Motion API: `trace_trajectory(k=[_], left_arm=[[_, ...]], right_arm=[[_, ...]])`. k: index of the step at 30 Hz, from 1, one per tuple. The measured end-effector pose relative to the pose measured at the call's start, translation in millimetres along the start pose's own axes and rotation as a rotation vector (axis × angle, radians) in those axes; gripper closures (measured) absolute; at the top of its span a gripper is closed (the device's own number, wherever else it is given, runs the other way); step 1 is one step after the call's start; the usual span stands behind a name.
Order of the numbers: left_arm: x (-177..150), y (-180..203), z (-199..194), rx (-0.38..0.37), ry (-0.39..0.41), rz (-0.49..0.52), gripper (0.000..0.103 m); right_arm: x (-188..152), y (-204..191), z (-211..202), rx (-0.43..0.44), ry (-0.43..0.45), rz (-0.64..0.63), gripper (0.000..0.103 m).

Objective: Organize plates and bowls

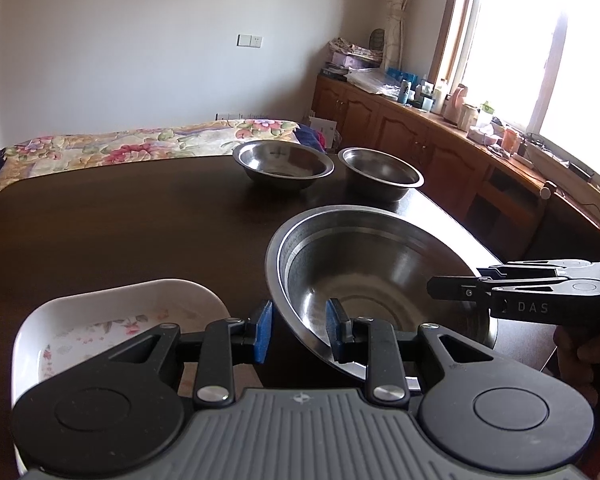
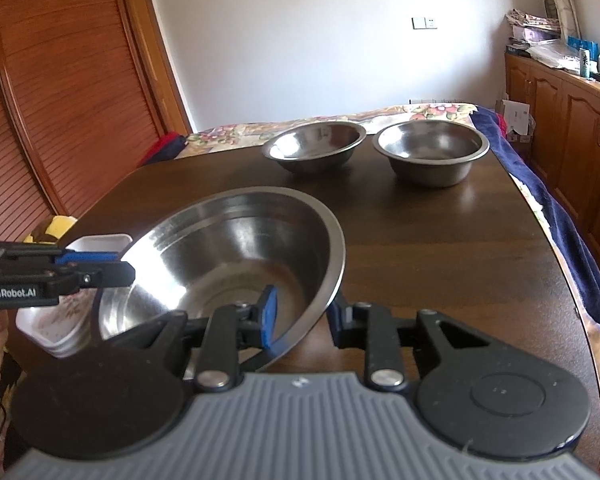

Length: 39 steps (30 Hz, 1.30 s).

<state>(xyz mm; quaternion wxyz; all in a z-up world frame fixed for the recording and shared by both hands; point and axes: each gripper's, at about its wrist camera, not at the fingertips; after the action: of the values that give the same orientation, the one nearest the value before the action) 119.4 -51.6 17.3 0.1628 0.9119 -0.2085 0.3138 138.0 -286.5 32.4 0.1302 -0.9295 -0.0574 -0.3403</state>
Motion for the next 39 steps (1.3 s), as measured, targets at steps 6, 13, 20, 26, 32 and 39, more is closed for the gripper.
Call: trace_trajectory(k=[6,13,20,26,32,39], left_arm=[[0.0,-3.6,-2.2,0.014,0.003,-0.008,0.039],[8.5,-5.2,-20.8,0.055,0.057,0.019,0.017],[47.0,-13.5,-22.6,0.093,0.109,0.027,0.009],[92.5,-16.7,-3.3,0.114,0.114,0.057,0.009],[132.1,-24.0,36.5,0.121,0.074,0.062,0.01],[156.8,-35.2,76.3,0.141,0.025,0.067,0.016]], right_arm=[[-0.4,-1.4,-5.3,-0.02,0.004,-0.03,0.058],[6.8,10.8,-29.1,-0.035,0.055,-0.046,0.054],[51.0,21.4,-27.7,-0.057,0.104,-0.084,0.054],[96.9,27.5,-4.0,-0.073,0.102,-0.129,0.054],[134.8,33.4,28.5,-0.089,0.058,-0.168,0.054],[161.2,36.7,58.9,-0.085,0.01,-0.193,0.054]])
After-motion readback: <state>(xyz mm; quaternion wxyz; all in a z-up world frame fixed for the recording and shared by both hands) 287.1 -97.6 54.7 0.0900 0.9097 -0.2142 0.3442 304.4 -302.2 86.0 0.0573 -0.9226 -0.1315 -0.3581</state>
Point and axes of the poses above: each gripper's, at about its wrist camera, not at the fingertips, and z roughly the way its jaws point, y to its right, x to its top, and after that the axes turned 13 degrees about -y, right-handed
